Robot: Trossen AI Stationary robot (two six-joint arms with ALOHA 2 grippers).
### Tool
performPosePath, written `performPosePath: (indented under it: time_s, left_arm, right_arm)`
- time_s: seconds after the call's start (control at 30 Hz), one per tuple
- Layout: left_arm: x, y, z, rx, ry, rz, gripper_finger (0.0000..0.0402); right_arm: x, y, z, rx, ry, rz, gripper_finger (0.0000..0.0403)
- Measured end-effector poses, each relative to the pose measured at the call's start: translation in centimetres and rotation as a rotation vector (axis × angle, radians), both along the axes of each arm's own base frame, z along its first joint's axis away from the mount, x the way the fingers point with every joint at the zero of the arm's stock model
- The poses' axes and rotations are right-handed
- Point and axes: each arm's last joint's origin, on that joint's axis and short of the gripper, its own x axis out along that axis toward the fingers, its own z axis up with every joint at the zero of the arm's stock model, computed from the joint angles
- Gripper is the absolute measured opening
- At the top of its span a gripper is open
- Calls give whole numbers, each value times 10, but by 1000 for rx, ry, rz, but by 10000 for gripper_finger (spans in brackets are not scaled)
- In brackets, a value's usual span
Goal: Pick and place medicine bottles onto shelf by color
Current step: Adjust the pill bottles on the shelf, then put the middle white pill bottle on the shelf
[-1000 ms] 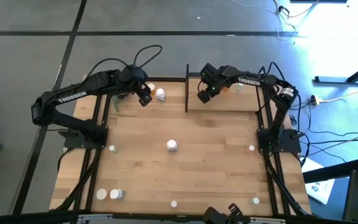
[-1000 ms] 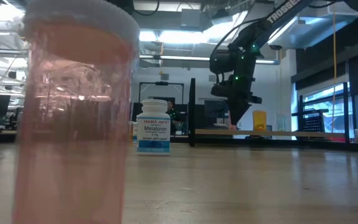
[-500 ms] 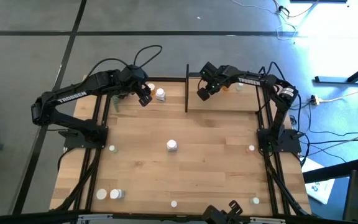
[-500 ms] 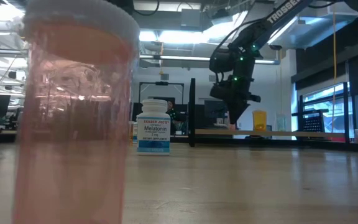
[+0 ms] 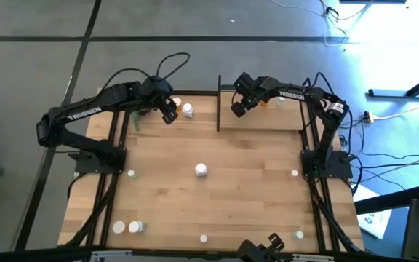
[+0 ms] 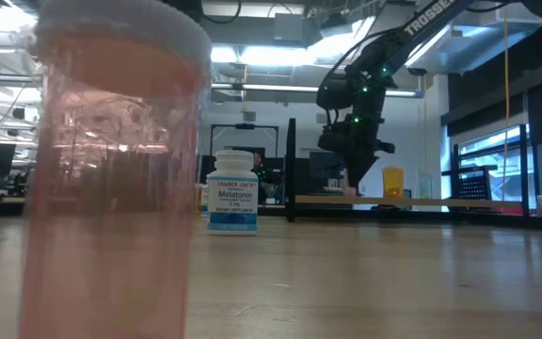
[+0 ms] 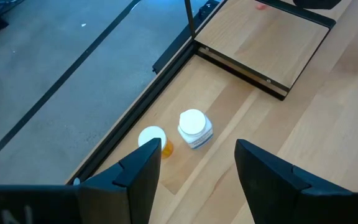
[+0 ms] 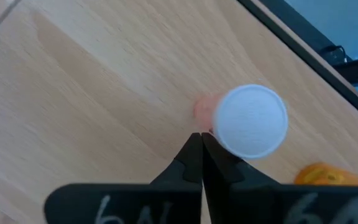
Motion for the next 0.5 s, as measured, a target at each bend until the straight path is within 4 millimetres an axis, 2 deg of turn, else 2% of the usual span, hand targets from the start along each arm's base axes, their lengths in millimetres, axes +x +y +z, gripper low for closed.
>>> performPosePath:
  time_s: [0.27,0.4,0.5]
  left_arm:
    - [0,0,0,0,0,0,199]
    - [0,0,0,0,0,0,199]
    - [0,0,0,0,0,0,199]
  right_arm:
    - [-1,1,4,-8,-8,4,0]
    - [-7,5,17,-11,-18,-4,0]
    - [-14,12,35,-23,-41,-17,0]
